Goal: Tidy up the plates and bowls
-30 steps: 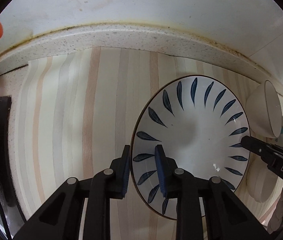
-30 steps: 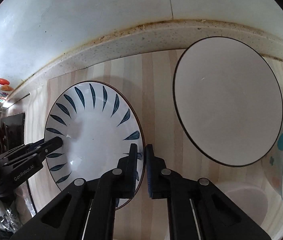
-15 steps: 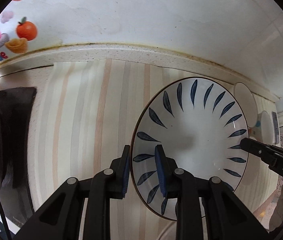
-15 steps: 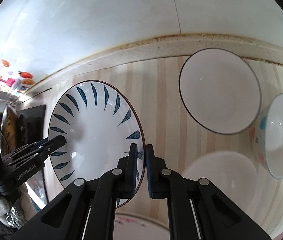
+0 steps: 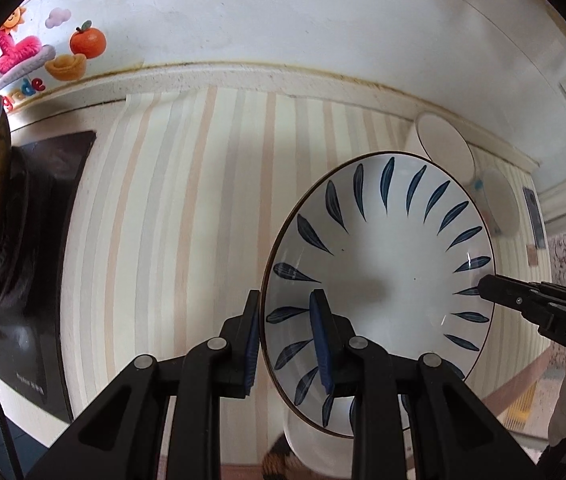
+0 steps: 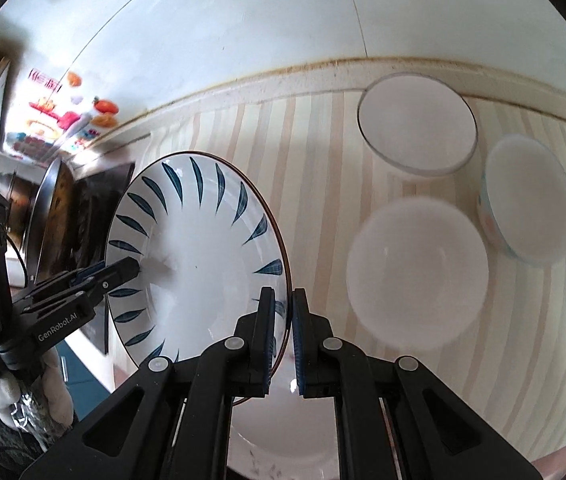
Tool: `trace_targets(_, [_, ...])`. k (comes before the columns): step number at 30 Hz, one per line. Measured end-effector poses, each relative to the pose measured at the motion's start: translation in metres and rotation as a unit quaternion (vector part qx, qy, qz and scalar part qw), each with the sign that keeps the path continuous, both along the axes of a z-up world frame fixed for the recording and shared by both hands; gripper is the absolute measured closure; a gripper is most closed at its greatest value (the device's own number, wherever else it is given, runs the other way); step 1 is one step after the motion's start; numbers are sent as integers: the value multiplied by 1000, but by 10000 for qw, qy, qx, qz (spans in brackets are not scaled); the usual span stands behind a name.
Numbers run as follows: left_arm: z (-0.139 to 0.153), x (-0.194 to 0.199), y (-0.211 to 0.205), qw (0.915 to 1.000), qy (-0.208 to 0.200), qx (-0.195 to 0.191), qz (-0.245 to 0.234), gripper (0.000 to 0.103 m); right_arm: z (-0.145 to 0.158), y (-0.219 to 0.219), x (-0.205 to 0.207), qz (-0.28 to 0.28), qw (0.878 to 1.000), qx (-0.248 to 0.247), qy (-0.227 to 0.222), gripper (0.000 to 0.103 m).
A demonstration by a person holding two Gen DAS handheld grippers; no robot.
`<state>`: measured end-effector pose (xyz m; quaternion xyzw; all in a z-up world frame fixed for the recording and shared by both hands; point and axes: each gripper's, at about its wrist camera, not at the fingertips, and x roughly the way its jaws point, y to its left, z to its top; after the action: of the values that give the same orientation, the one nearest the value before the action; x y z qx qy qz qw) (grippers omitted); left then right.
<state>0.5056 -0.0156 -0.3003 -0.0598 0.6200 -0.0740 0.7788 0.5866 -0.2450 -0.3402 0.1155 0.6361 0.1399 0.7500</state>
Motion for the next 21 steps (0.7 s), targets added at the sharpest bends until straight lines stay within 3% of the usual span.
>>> trace_targets(9, [-20,-40,-22,9995,281,35,-164,82,-20,-21,-54,86,9995,2,320,93])
trace_targets(21, [-59,-59,-44,9966,679,310,-340,82,-75,-38,-95,-50,9966,33,818,93])
